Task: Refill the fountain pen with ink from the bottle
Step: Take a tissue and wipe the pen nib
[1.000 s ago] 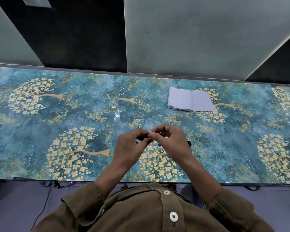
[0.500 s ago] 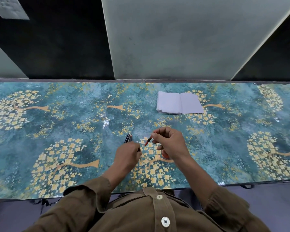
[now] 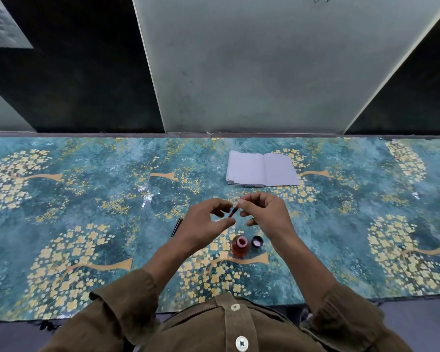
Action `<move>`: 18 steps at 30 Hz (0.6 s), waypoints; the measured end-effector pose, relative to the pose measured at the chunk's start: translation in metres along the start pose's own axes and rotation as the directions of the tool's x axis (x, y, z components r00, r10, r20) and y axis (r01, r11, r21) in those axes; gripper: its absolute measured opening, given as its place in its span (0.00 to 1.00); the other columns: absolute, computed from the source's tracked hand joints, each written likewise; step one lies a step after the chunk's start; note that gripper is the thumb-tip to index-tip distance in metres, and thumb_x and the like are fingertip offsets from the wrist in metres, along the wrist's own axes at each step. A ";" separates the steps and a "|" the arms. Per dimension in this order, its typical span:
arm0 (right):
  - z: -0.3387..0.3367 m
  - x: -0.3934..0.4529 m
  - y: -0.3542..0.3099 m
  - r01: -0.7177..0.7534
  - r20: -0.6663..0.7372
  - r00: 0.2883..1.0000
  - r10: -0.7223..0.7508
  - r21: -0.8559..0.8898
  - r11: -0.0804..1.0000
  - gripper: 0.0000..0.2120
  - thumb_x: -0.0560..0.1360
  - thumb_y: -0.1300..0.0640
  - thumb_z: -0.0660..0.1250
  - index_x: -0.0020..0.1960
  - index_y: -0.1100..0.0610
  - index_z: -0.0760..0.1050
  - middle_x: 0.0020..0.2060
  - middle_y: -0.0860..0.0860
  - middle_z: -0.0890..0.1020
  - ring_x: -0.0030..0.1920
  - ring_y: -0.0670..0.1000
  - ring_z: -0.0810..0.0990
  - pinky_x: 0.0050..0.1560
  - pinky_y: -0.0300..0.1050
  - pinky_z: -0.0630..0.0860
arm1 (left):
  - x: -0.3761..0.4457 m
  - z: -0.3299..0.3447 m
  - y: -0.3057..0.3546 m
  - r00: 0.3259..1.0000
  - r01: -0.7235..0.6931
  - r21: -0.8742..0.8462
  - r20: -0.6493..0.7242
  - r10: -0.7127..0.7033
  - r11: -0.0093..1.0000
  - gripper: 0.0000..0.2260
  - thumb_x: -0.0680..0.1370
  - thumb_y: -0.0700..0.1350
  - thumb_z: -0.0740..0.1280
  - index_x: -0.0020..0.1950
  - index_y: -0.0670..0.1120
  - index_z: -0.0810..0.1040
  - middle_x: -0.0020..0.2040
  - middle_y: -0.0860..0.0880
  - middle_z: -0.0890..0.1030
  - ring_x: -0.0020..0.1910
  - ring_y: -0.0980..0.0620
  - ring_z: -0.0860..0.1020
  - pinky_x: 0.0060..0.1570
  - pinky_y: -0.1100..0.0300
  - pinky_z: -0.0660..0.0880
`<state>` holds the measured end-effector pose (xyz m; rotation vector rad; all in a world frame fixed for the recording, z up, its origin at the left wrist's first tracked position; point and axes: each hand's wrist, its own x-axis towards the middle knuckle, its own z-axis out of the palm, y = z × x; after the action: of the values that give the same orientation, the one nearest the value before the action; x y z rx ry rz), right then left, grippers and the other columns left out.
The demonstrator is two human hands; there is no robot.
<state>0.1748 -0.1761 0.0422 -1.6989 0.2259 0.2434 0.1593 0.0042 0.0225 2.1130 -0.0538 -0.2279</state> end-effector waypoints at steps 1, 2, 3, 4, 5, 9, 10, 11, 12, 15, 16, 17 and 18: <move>-0.002 0.003 -0.001 0.006 0.008 1.000 -0.006 0.002 1.000 0.05 0.75 0.61 0.73 0.48 0.63 0.81 0.38 0.56 0.85 0.38 0.50 0.84 0.36 0.45 0.80 | 0.002 0.003 0.006 1.000 -0.017 -0.002 -0.009 0.017 1.000 0.14 0.73 0.51 0.75 0.58 0.52 0.83 0.51 0.57 0.84 0.50 0.62 0.81 0.51 0.64 0.76; -0.004 0.005 -0.001 0.010 0.017 1.000 -0.010 0.003 1.000 0.05 0.75 0.61 0.73 0.48 0.63 0.81 0.38 0.55 0.85 0.38 0.50 0.84 0.36 0.45 0.80 | 0.003 0.006 0.010 0.999 -0.027 0.001 -0.027 0.027 1.000 0.13 0.73 0.51 0.75 0.56 0.52 0.84 0.49 0.57 0.85 0.48 0.62 0.81 0.50 0.65 0.77; -0.007 0.008 -0.001 0.014 0.029 0.999 -0.014 0.000 1.000 0.05 0.75 0.61 0.73 0.48 0.63 0.81 0.38 0.55 0.85 0.38 0.49 0.84 0.36 0.44 0.79 | 0.005 0.010 0.015 0.998 -0.024 -0.002 -0.056 0.024 1.000 0.11 0.74 0.50 0.75 0.55 0.52 0.85 0.48 0.56 0.86 0.47 0.63 0.82 0.49 0.65 0.77; -0.008 0.010 -0.001 0.016 0.038 0.999 -0.016 -0.002 1.000 0.04 0.75 0.61 0.73 0.47 0.62 0.81 0.38 0.55 0.85 0.38 0.49 0.84 0.36 0.44 0.79 | 0.007 0.013 0.017 0.996 -0.011 -0.014 -0.085 0.009 1.000 0.09 0.74 0.49 0.75 0.54 0.52 0.85 0.47 0.56 0.86 0.46 0.63 0.82 0.48 0.66 0.77; -0.008 0.012 -0.001 0.017 0.042 0.999 -0.016 -0.007 1.000 0.04 0.75 0.61 0.72 0.47 0.62 0.81 0.38 0.55 0.85 0.38 0.50 0.84 0.36 0.44 0.79 | 0.008 0.015 0.018 0.994 0.005 -0.030 -0.109 -0.009 1.000 0.08 0.74 0.48 0.75 0.53 0.51 0.86 0.45 0.56 0.86 0.45 0.64 0.82 0.47 0.68 0.77; -0.015 0.026 0.002 0.024 0.125 0.992 -0.024 -0.001 1.000 0.06 0.76 0.60 0.72 0.51 0.63 0.81 0.39 0.55 0.85 0.38 0.50 0.84 0.37 0.48 0.80 | 0.013 0.022 0.022 0.981 0.077 -0.067 -0.175 -0.088 0.995 0.05 0.74 0.47 0.75 0.49 0.49 0.86 0.42 0.54 0.86 0.42 0.61 0.82 0.42 0.69 0.75; -0.019 0.032 0.003 0.026 0.145 0.989 -0.025 -0.003 1.000 0.07 0.76 0.59 0.72 0.52 0.62 0.81 0.40 0.55 0.85 0.38 0.50 0.84 0.38 0.49 0.81 | 0.015 0.023 0.022 0.973 0.096 -0.082 -0.201 -0.111 0.992 0.05 0.74 0.47 0.75 0.49 0.49 0.86 0.42 0.54 0.86 0.41 0.60 0.82 0.42 0.68 0.74; -0.023 0.041 0.007 0.016 0.140 0.990 -0.013 -0.021 1.000 0.08 0.77 0.59 0.72 0.52 0.62 0.80 0.41 0.55 0.84 0.38 0.50 0.84 0.38 0.50 0.81 | 0.016 0.024 0.022 0.966 0.112 -0.098 -0.225 -0.131 0.989 0.05 0.74 0.47 0.75 0.49 0.49 0.86 0.41 0.55 0.85 0.40 0.61 0.81 0.41 0.68 0.74; -0.027 0.051 0.013 -0.017 0.109 0.994 0.021 -0.040 0.999 0.08 0.77 0.58 0.71 0.53 0.62 0.80 0.42 0.55 0.84 0.38 0.51 0.83 0.40 0.52 0.81 | 0.016 0.024 0.022 0.958 0.127 -0.111 -0.243 -0.150 0.986 0.04 0.75 0.47 0.75 0.48 0.49 0.86 0.41 0.55 0.85 0.40 0.61 0.81 0.41 0.68 0.73; -0.047 0.090 0.038 -0.221 -0.086 0.973 0.216 -0.054 0.974 0.06 0.78 0.58 0.70 0.52 0.61 0.79 0.44 0.55 0.83 0.37 0.52 0.83 0.40 0.53 0.82 | 0.016 0.024 0.025 0.943 0.139 -0.187 -0.274 -0.188 0.972 0.02 0.75 0.46 0.75 0.46 0.52 0.85 0.41 0.56 0.85 0.41 0.60 0.82 0.41 0.68 0.74; -0.055 0.103 0.047 -0.262 -0.160 0.956 0.245 -0.096 0.960 0.06 0.77 0.58 0.70 0.52 0.59 0.79 0.44 0.55 0.83 0.37 0.53 0.83 0.39 0.52 0.82 | 0.015 0.025 0.027 0.940 0.136 -0.213 -0.282 -0.194 0.968 0.02 0.75 0.46 0.75 0.46 0.52 0.85 0.41 0.56 0.85 0.41 0.60 0.82 0.42 0.68 0.75; -0.063 0.114 0.053 -0.272 -0.216 0.949 0.231 -0.185 0.945 0.06 0.77 0.57 0.70 0.52 0.58 0.79 0.44 0.54 0.83 0.38 0.54 0.83 0.40 0.53 0.83 | 0.015 0.026 0.029 0.936 0.134 -0.226 -0.292 -0.198 0.965 0.02 0.75 0.45 0.75 0.46 0.52 0.85 0.41 0.56 0.85 0.41 0.59 0.83 0.42 0.68 0.76; -0.070 0.124 0.060 -0.255 -0.253 0.950 0.184 -0.285 0.924 0.07 0.76 0.56 0.70 0.53 0.57 0.79 0.44 0.53 0.83 0.40 0.55 0.83 0.43 0.54 0.83 | 0.014 0.027 0.030 0.933 0.133 -0.232 -0.297 -0.201 0.963 0.02 0.75 0.46 0.75 0.45 0.53 0.85 0.41 0.55 0.85 0.42 0.59 0.83 0.42 0.67 0.76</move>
<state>0.2786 -0.2549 -0.0407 -2.0209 0.5736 0.2670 0.1697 -0.0358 0.0322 1.9195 0.3315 0.0111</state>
